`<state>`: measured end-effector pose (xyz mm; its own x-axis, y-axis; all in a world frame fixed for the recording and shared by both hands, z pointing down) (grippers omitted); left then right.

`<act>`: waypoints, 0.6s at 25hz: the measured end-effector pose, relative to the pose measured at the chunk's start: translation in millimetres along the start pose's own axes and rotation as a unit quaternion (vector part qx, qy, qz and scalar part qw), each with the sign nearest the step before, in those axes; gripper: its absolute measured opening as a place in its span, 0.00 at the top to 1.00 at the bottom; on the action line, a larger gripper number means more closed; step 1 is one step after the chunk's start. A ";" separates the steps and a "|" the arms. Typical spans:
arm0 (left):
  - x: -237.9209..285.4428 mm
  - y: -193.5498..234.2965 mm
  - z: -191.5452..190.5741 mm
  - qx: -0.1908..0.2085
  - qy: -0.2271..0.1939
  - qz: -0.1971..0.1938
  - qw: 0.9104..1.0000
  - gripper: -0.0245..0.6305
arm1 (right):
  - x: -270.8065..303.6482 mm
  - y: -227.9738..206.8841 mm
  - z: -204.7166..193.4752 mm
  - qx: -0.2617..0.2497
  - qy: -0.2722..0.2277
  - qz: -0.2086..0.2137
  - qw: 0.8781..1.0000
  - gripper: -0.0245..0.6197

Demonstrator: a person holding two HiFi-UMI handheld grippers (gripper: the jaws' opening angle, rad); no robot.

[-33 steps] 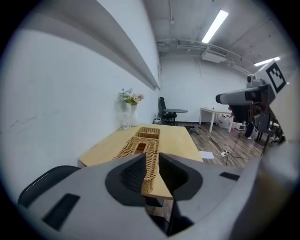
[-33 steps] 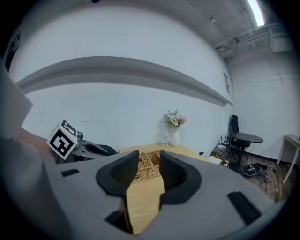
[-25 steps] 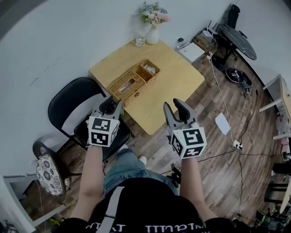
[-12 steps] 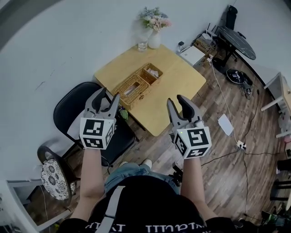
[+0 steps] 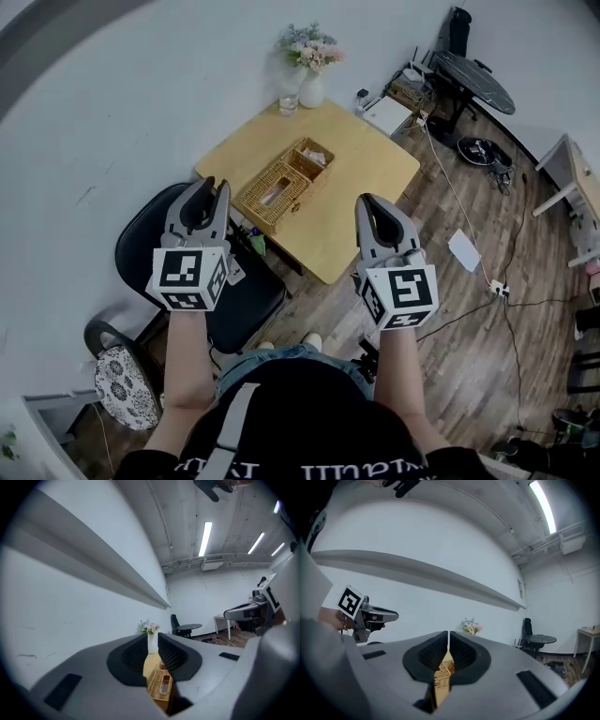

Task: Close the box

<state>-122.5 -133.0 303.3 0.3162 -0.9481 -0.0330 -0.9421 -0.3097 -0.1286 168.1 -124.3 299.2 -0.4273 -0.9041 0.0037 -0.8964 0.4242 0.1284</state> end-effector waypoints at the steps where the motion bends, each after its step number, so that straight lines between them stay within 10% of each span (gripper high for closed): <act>1: -1.4 2.1 2.3 0.002 -0.007 0.005 1.000 0.88 | -0.5 1.5 2.6 -0.002 -0.004 -0.001 1.000 0.93; 15: -9.0 16.1 23.5 0.002 -0.050 0.008 0.999 0.94 | -2.4 13.3 30.2 -0.050 -0.027 -0.007 0.998 0.94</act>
<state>-137.9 -127.7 278.3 0.3111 -0.9408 -0.1346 -0.9467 -0.2944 -0.1305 153.7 -114.9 271.0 -0.4230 -0.9046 -0.0519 -0.8873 0.4019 0.2263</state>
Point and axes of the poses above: the fingertips, and each gripper's own axes: x forward along the fingers, y to its left, z out of its top, the point moved 9 cm from there along -x, backward along the fingers, and after that the axes turned 2 degrees about -z, right-handed, at the moved point
